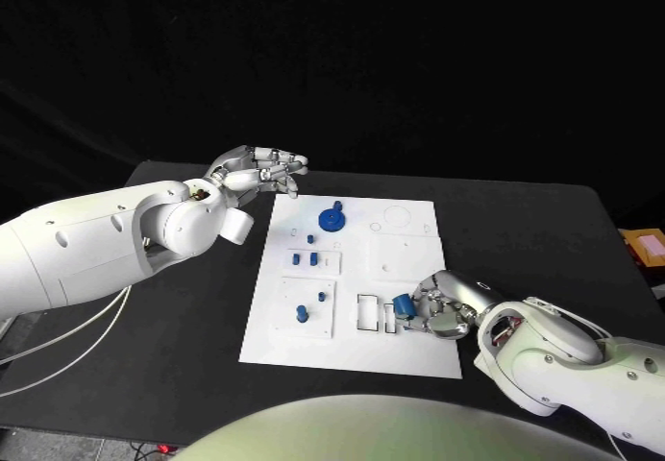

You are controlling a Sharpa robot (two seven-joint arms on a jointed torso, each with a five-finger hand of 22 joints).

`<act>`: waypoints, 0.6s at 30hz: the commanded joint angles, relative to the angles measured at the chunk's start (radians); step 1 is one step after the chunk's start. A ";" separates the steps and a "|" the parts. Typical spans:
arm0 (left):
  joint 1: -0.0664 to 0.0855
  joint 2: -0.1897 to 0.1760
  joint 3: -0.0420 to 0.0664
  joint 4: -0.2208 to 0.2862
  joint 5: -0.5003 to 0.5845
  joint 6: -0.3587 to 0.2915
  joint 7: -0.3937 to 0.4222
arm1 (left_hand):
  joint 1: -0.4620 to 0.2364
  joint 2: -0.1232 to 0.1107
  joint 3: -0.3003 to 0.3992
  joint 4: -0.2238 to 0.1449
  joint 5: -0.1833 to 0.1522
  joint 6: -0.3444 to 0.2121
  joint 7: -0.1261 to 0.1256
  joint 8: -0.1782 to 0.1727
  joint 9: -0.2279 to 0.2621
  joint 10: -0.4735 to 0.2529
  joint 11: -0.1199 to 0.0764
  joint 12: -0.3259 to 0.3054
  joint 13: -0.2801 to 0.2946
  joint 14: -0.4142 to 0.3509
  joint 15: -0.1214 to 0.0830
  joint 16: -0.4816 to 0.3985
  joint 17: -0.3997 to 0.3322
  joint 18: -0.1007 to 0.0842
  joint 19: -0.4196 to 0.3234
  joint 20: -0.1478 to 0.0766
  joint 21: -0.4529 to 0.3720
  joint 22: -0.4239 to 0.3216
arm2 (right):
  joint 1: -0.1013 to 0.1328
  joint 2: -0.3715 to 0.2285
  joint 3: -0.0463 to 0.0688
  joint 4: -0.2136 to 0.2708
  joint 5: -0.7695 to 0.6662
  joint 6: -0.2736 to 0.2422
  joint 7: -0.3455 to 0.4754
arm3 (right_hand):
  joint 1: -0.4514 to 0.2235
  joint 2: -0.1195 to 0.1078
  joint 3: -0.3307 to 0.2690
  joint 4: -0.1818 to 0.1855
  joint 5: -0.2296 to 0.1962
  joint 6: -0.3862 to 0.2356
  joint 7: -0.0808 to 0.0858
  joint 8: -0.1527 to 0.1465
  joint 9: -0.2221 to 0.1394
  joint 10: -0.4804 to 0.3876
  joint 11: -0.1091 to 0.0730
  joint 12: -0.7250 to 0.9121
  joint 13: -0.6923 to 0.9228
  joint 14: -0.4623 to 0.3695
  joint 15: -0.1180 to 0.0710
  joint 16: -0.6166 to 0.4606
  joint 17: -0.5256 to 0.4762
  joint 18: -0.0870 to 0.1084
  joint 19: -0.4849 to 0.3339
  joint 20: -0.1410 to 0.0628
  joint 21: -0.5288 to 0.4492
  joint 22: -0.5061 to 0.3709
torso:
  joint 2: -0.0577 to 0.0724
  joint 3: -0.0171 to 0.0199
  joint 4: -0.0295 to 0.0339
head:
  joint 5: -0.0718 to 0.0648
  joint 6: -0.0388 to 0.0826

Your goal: Assemble the parts on the task board

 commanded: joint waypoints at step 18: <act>0.000 0.006 0.001 0.000 -0.001 0.020 0.001 | -0.008 -0.001 -0.004 -0.001 -0.002 -0.007 0.001 -0.004 0.001 -0.008 -0.002 -0.002 0.002 -0.005 0.002 -0.005 0.002 0.013 0.002 0.008 -0.006 -0.002 | 0.038 -0.026 0.001 0.075 0.112 -0.138 0.063 | 0.051 0.031 0.124 -0.024 0.044 0.047 -0.030 0.050 0.022 0.053 -0.021 0.074 0.083 0.064 -0.025 0.019 0.041 -0.024 0.085 -0.026 0.027 0.249 | -0.001 -0.0009 0.0004 | -0.002 0.000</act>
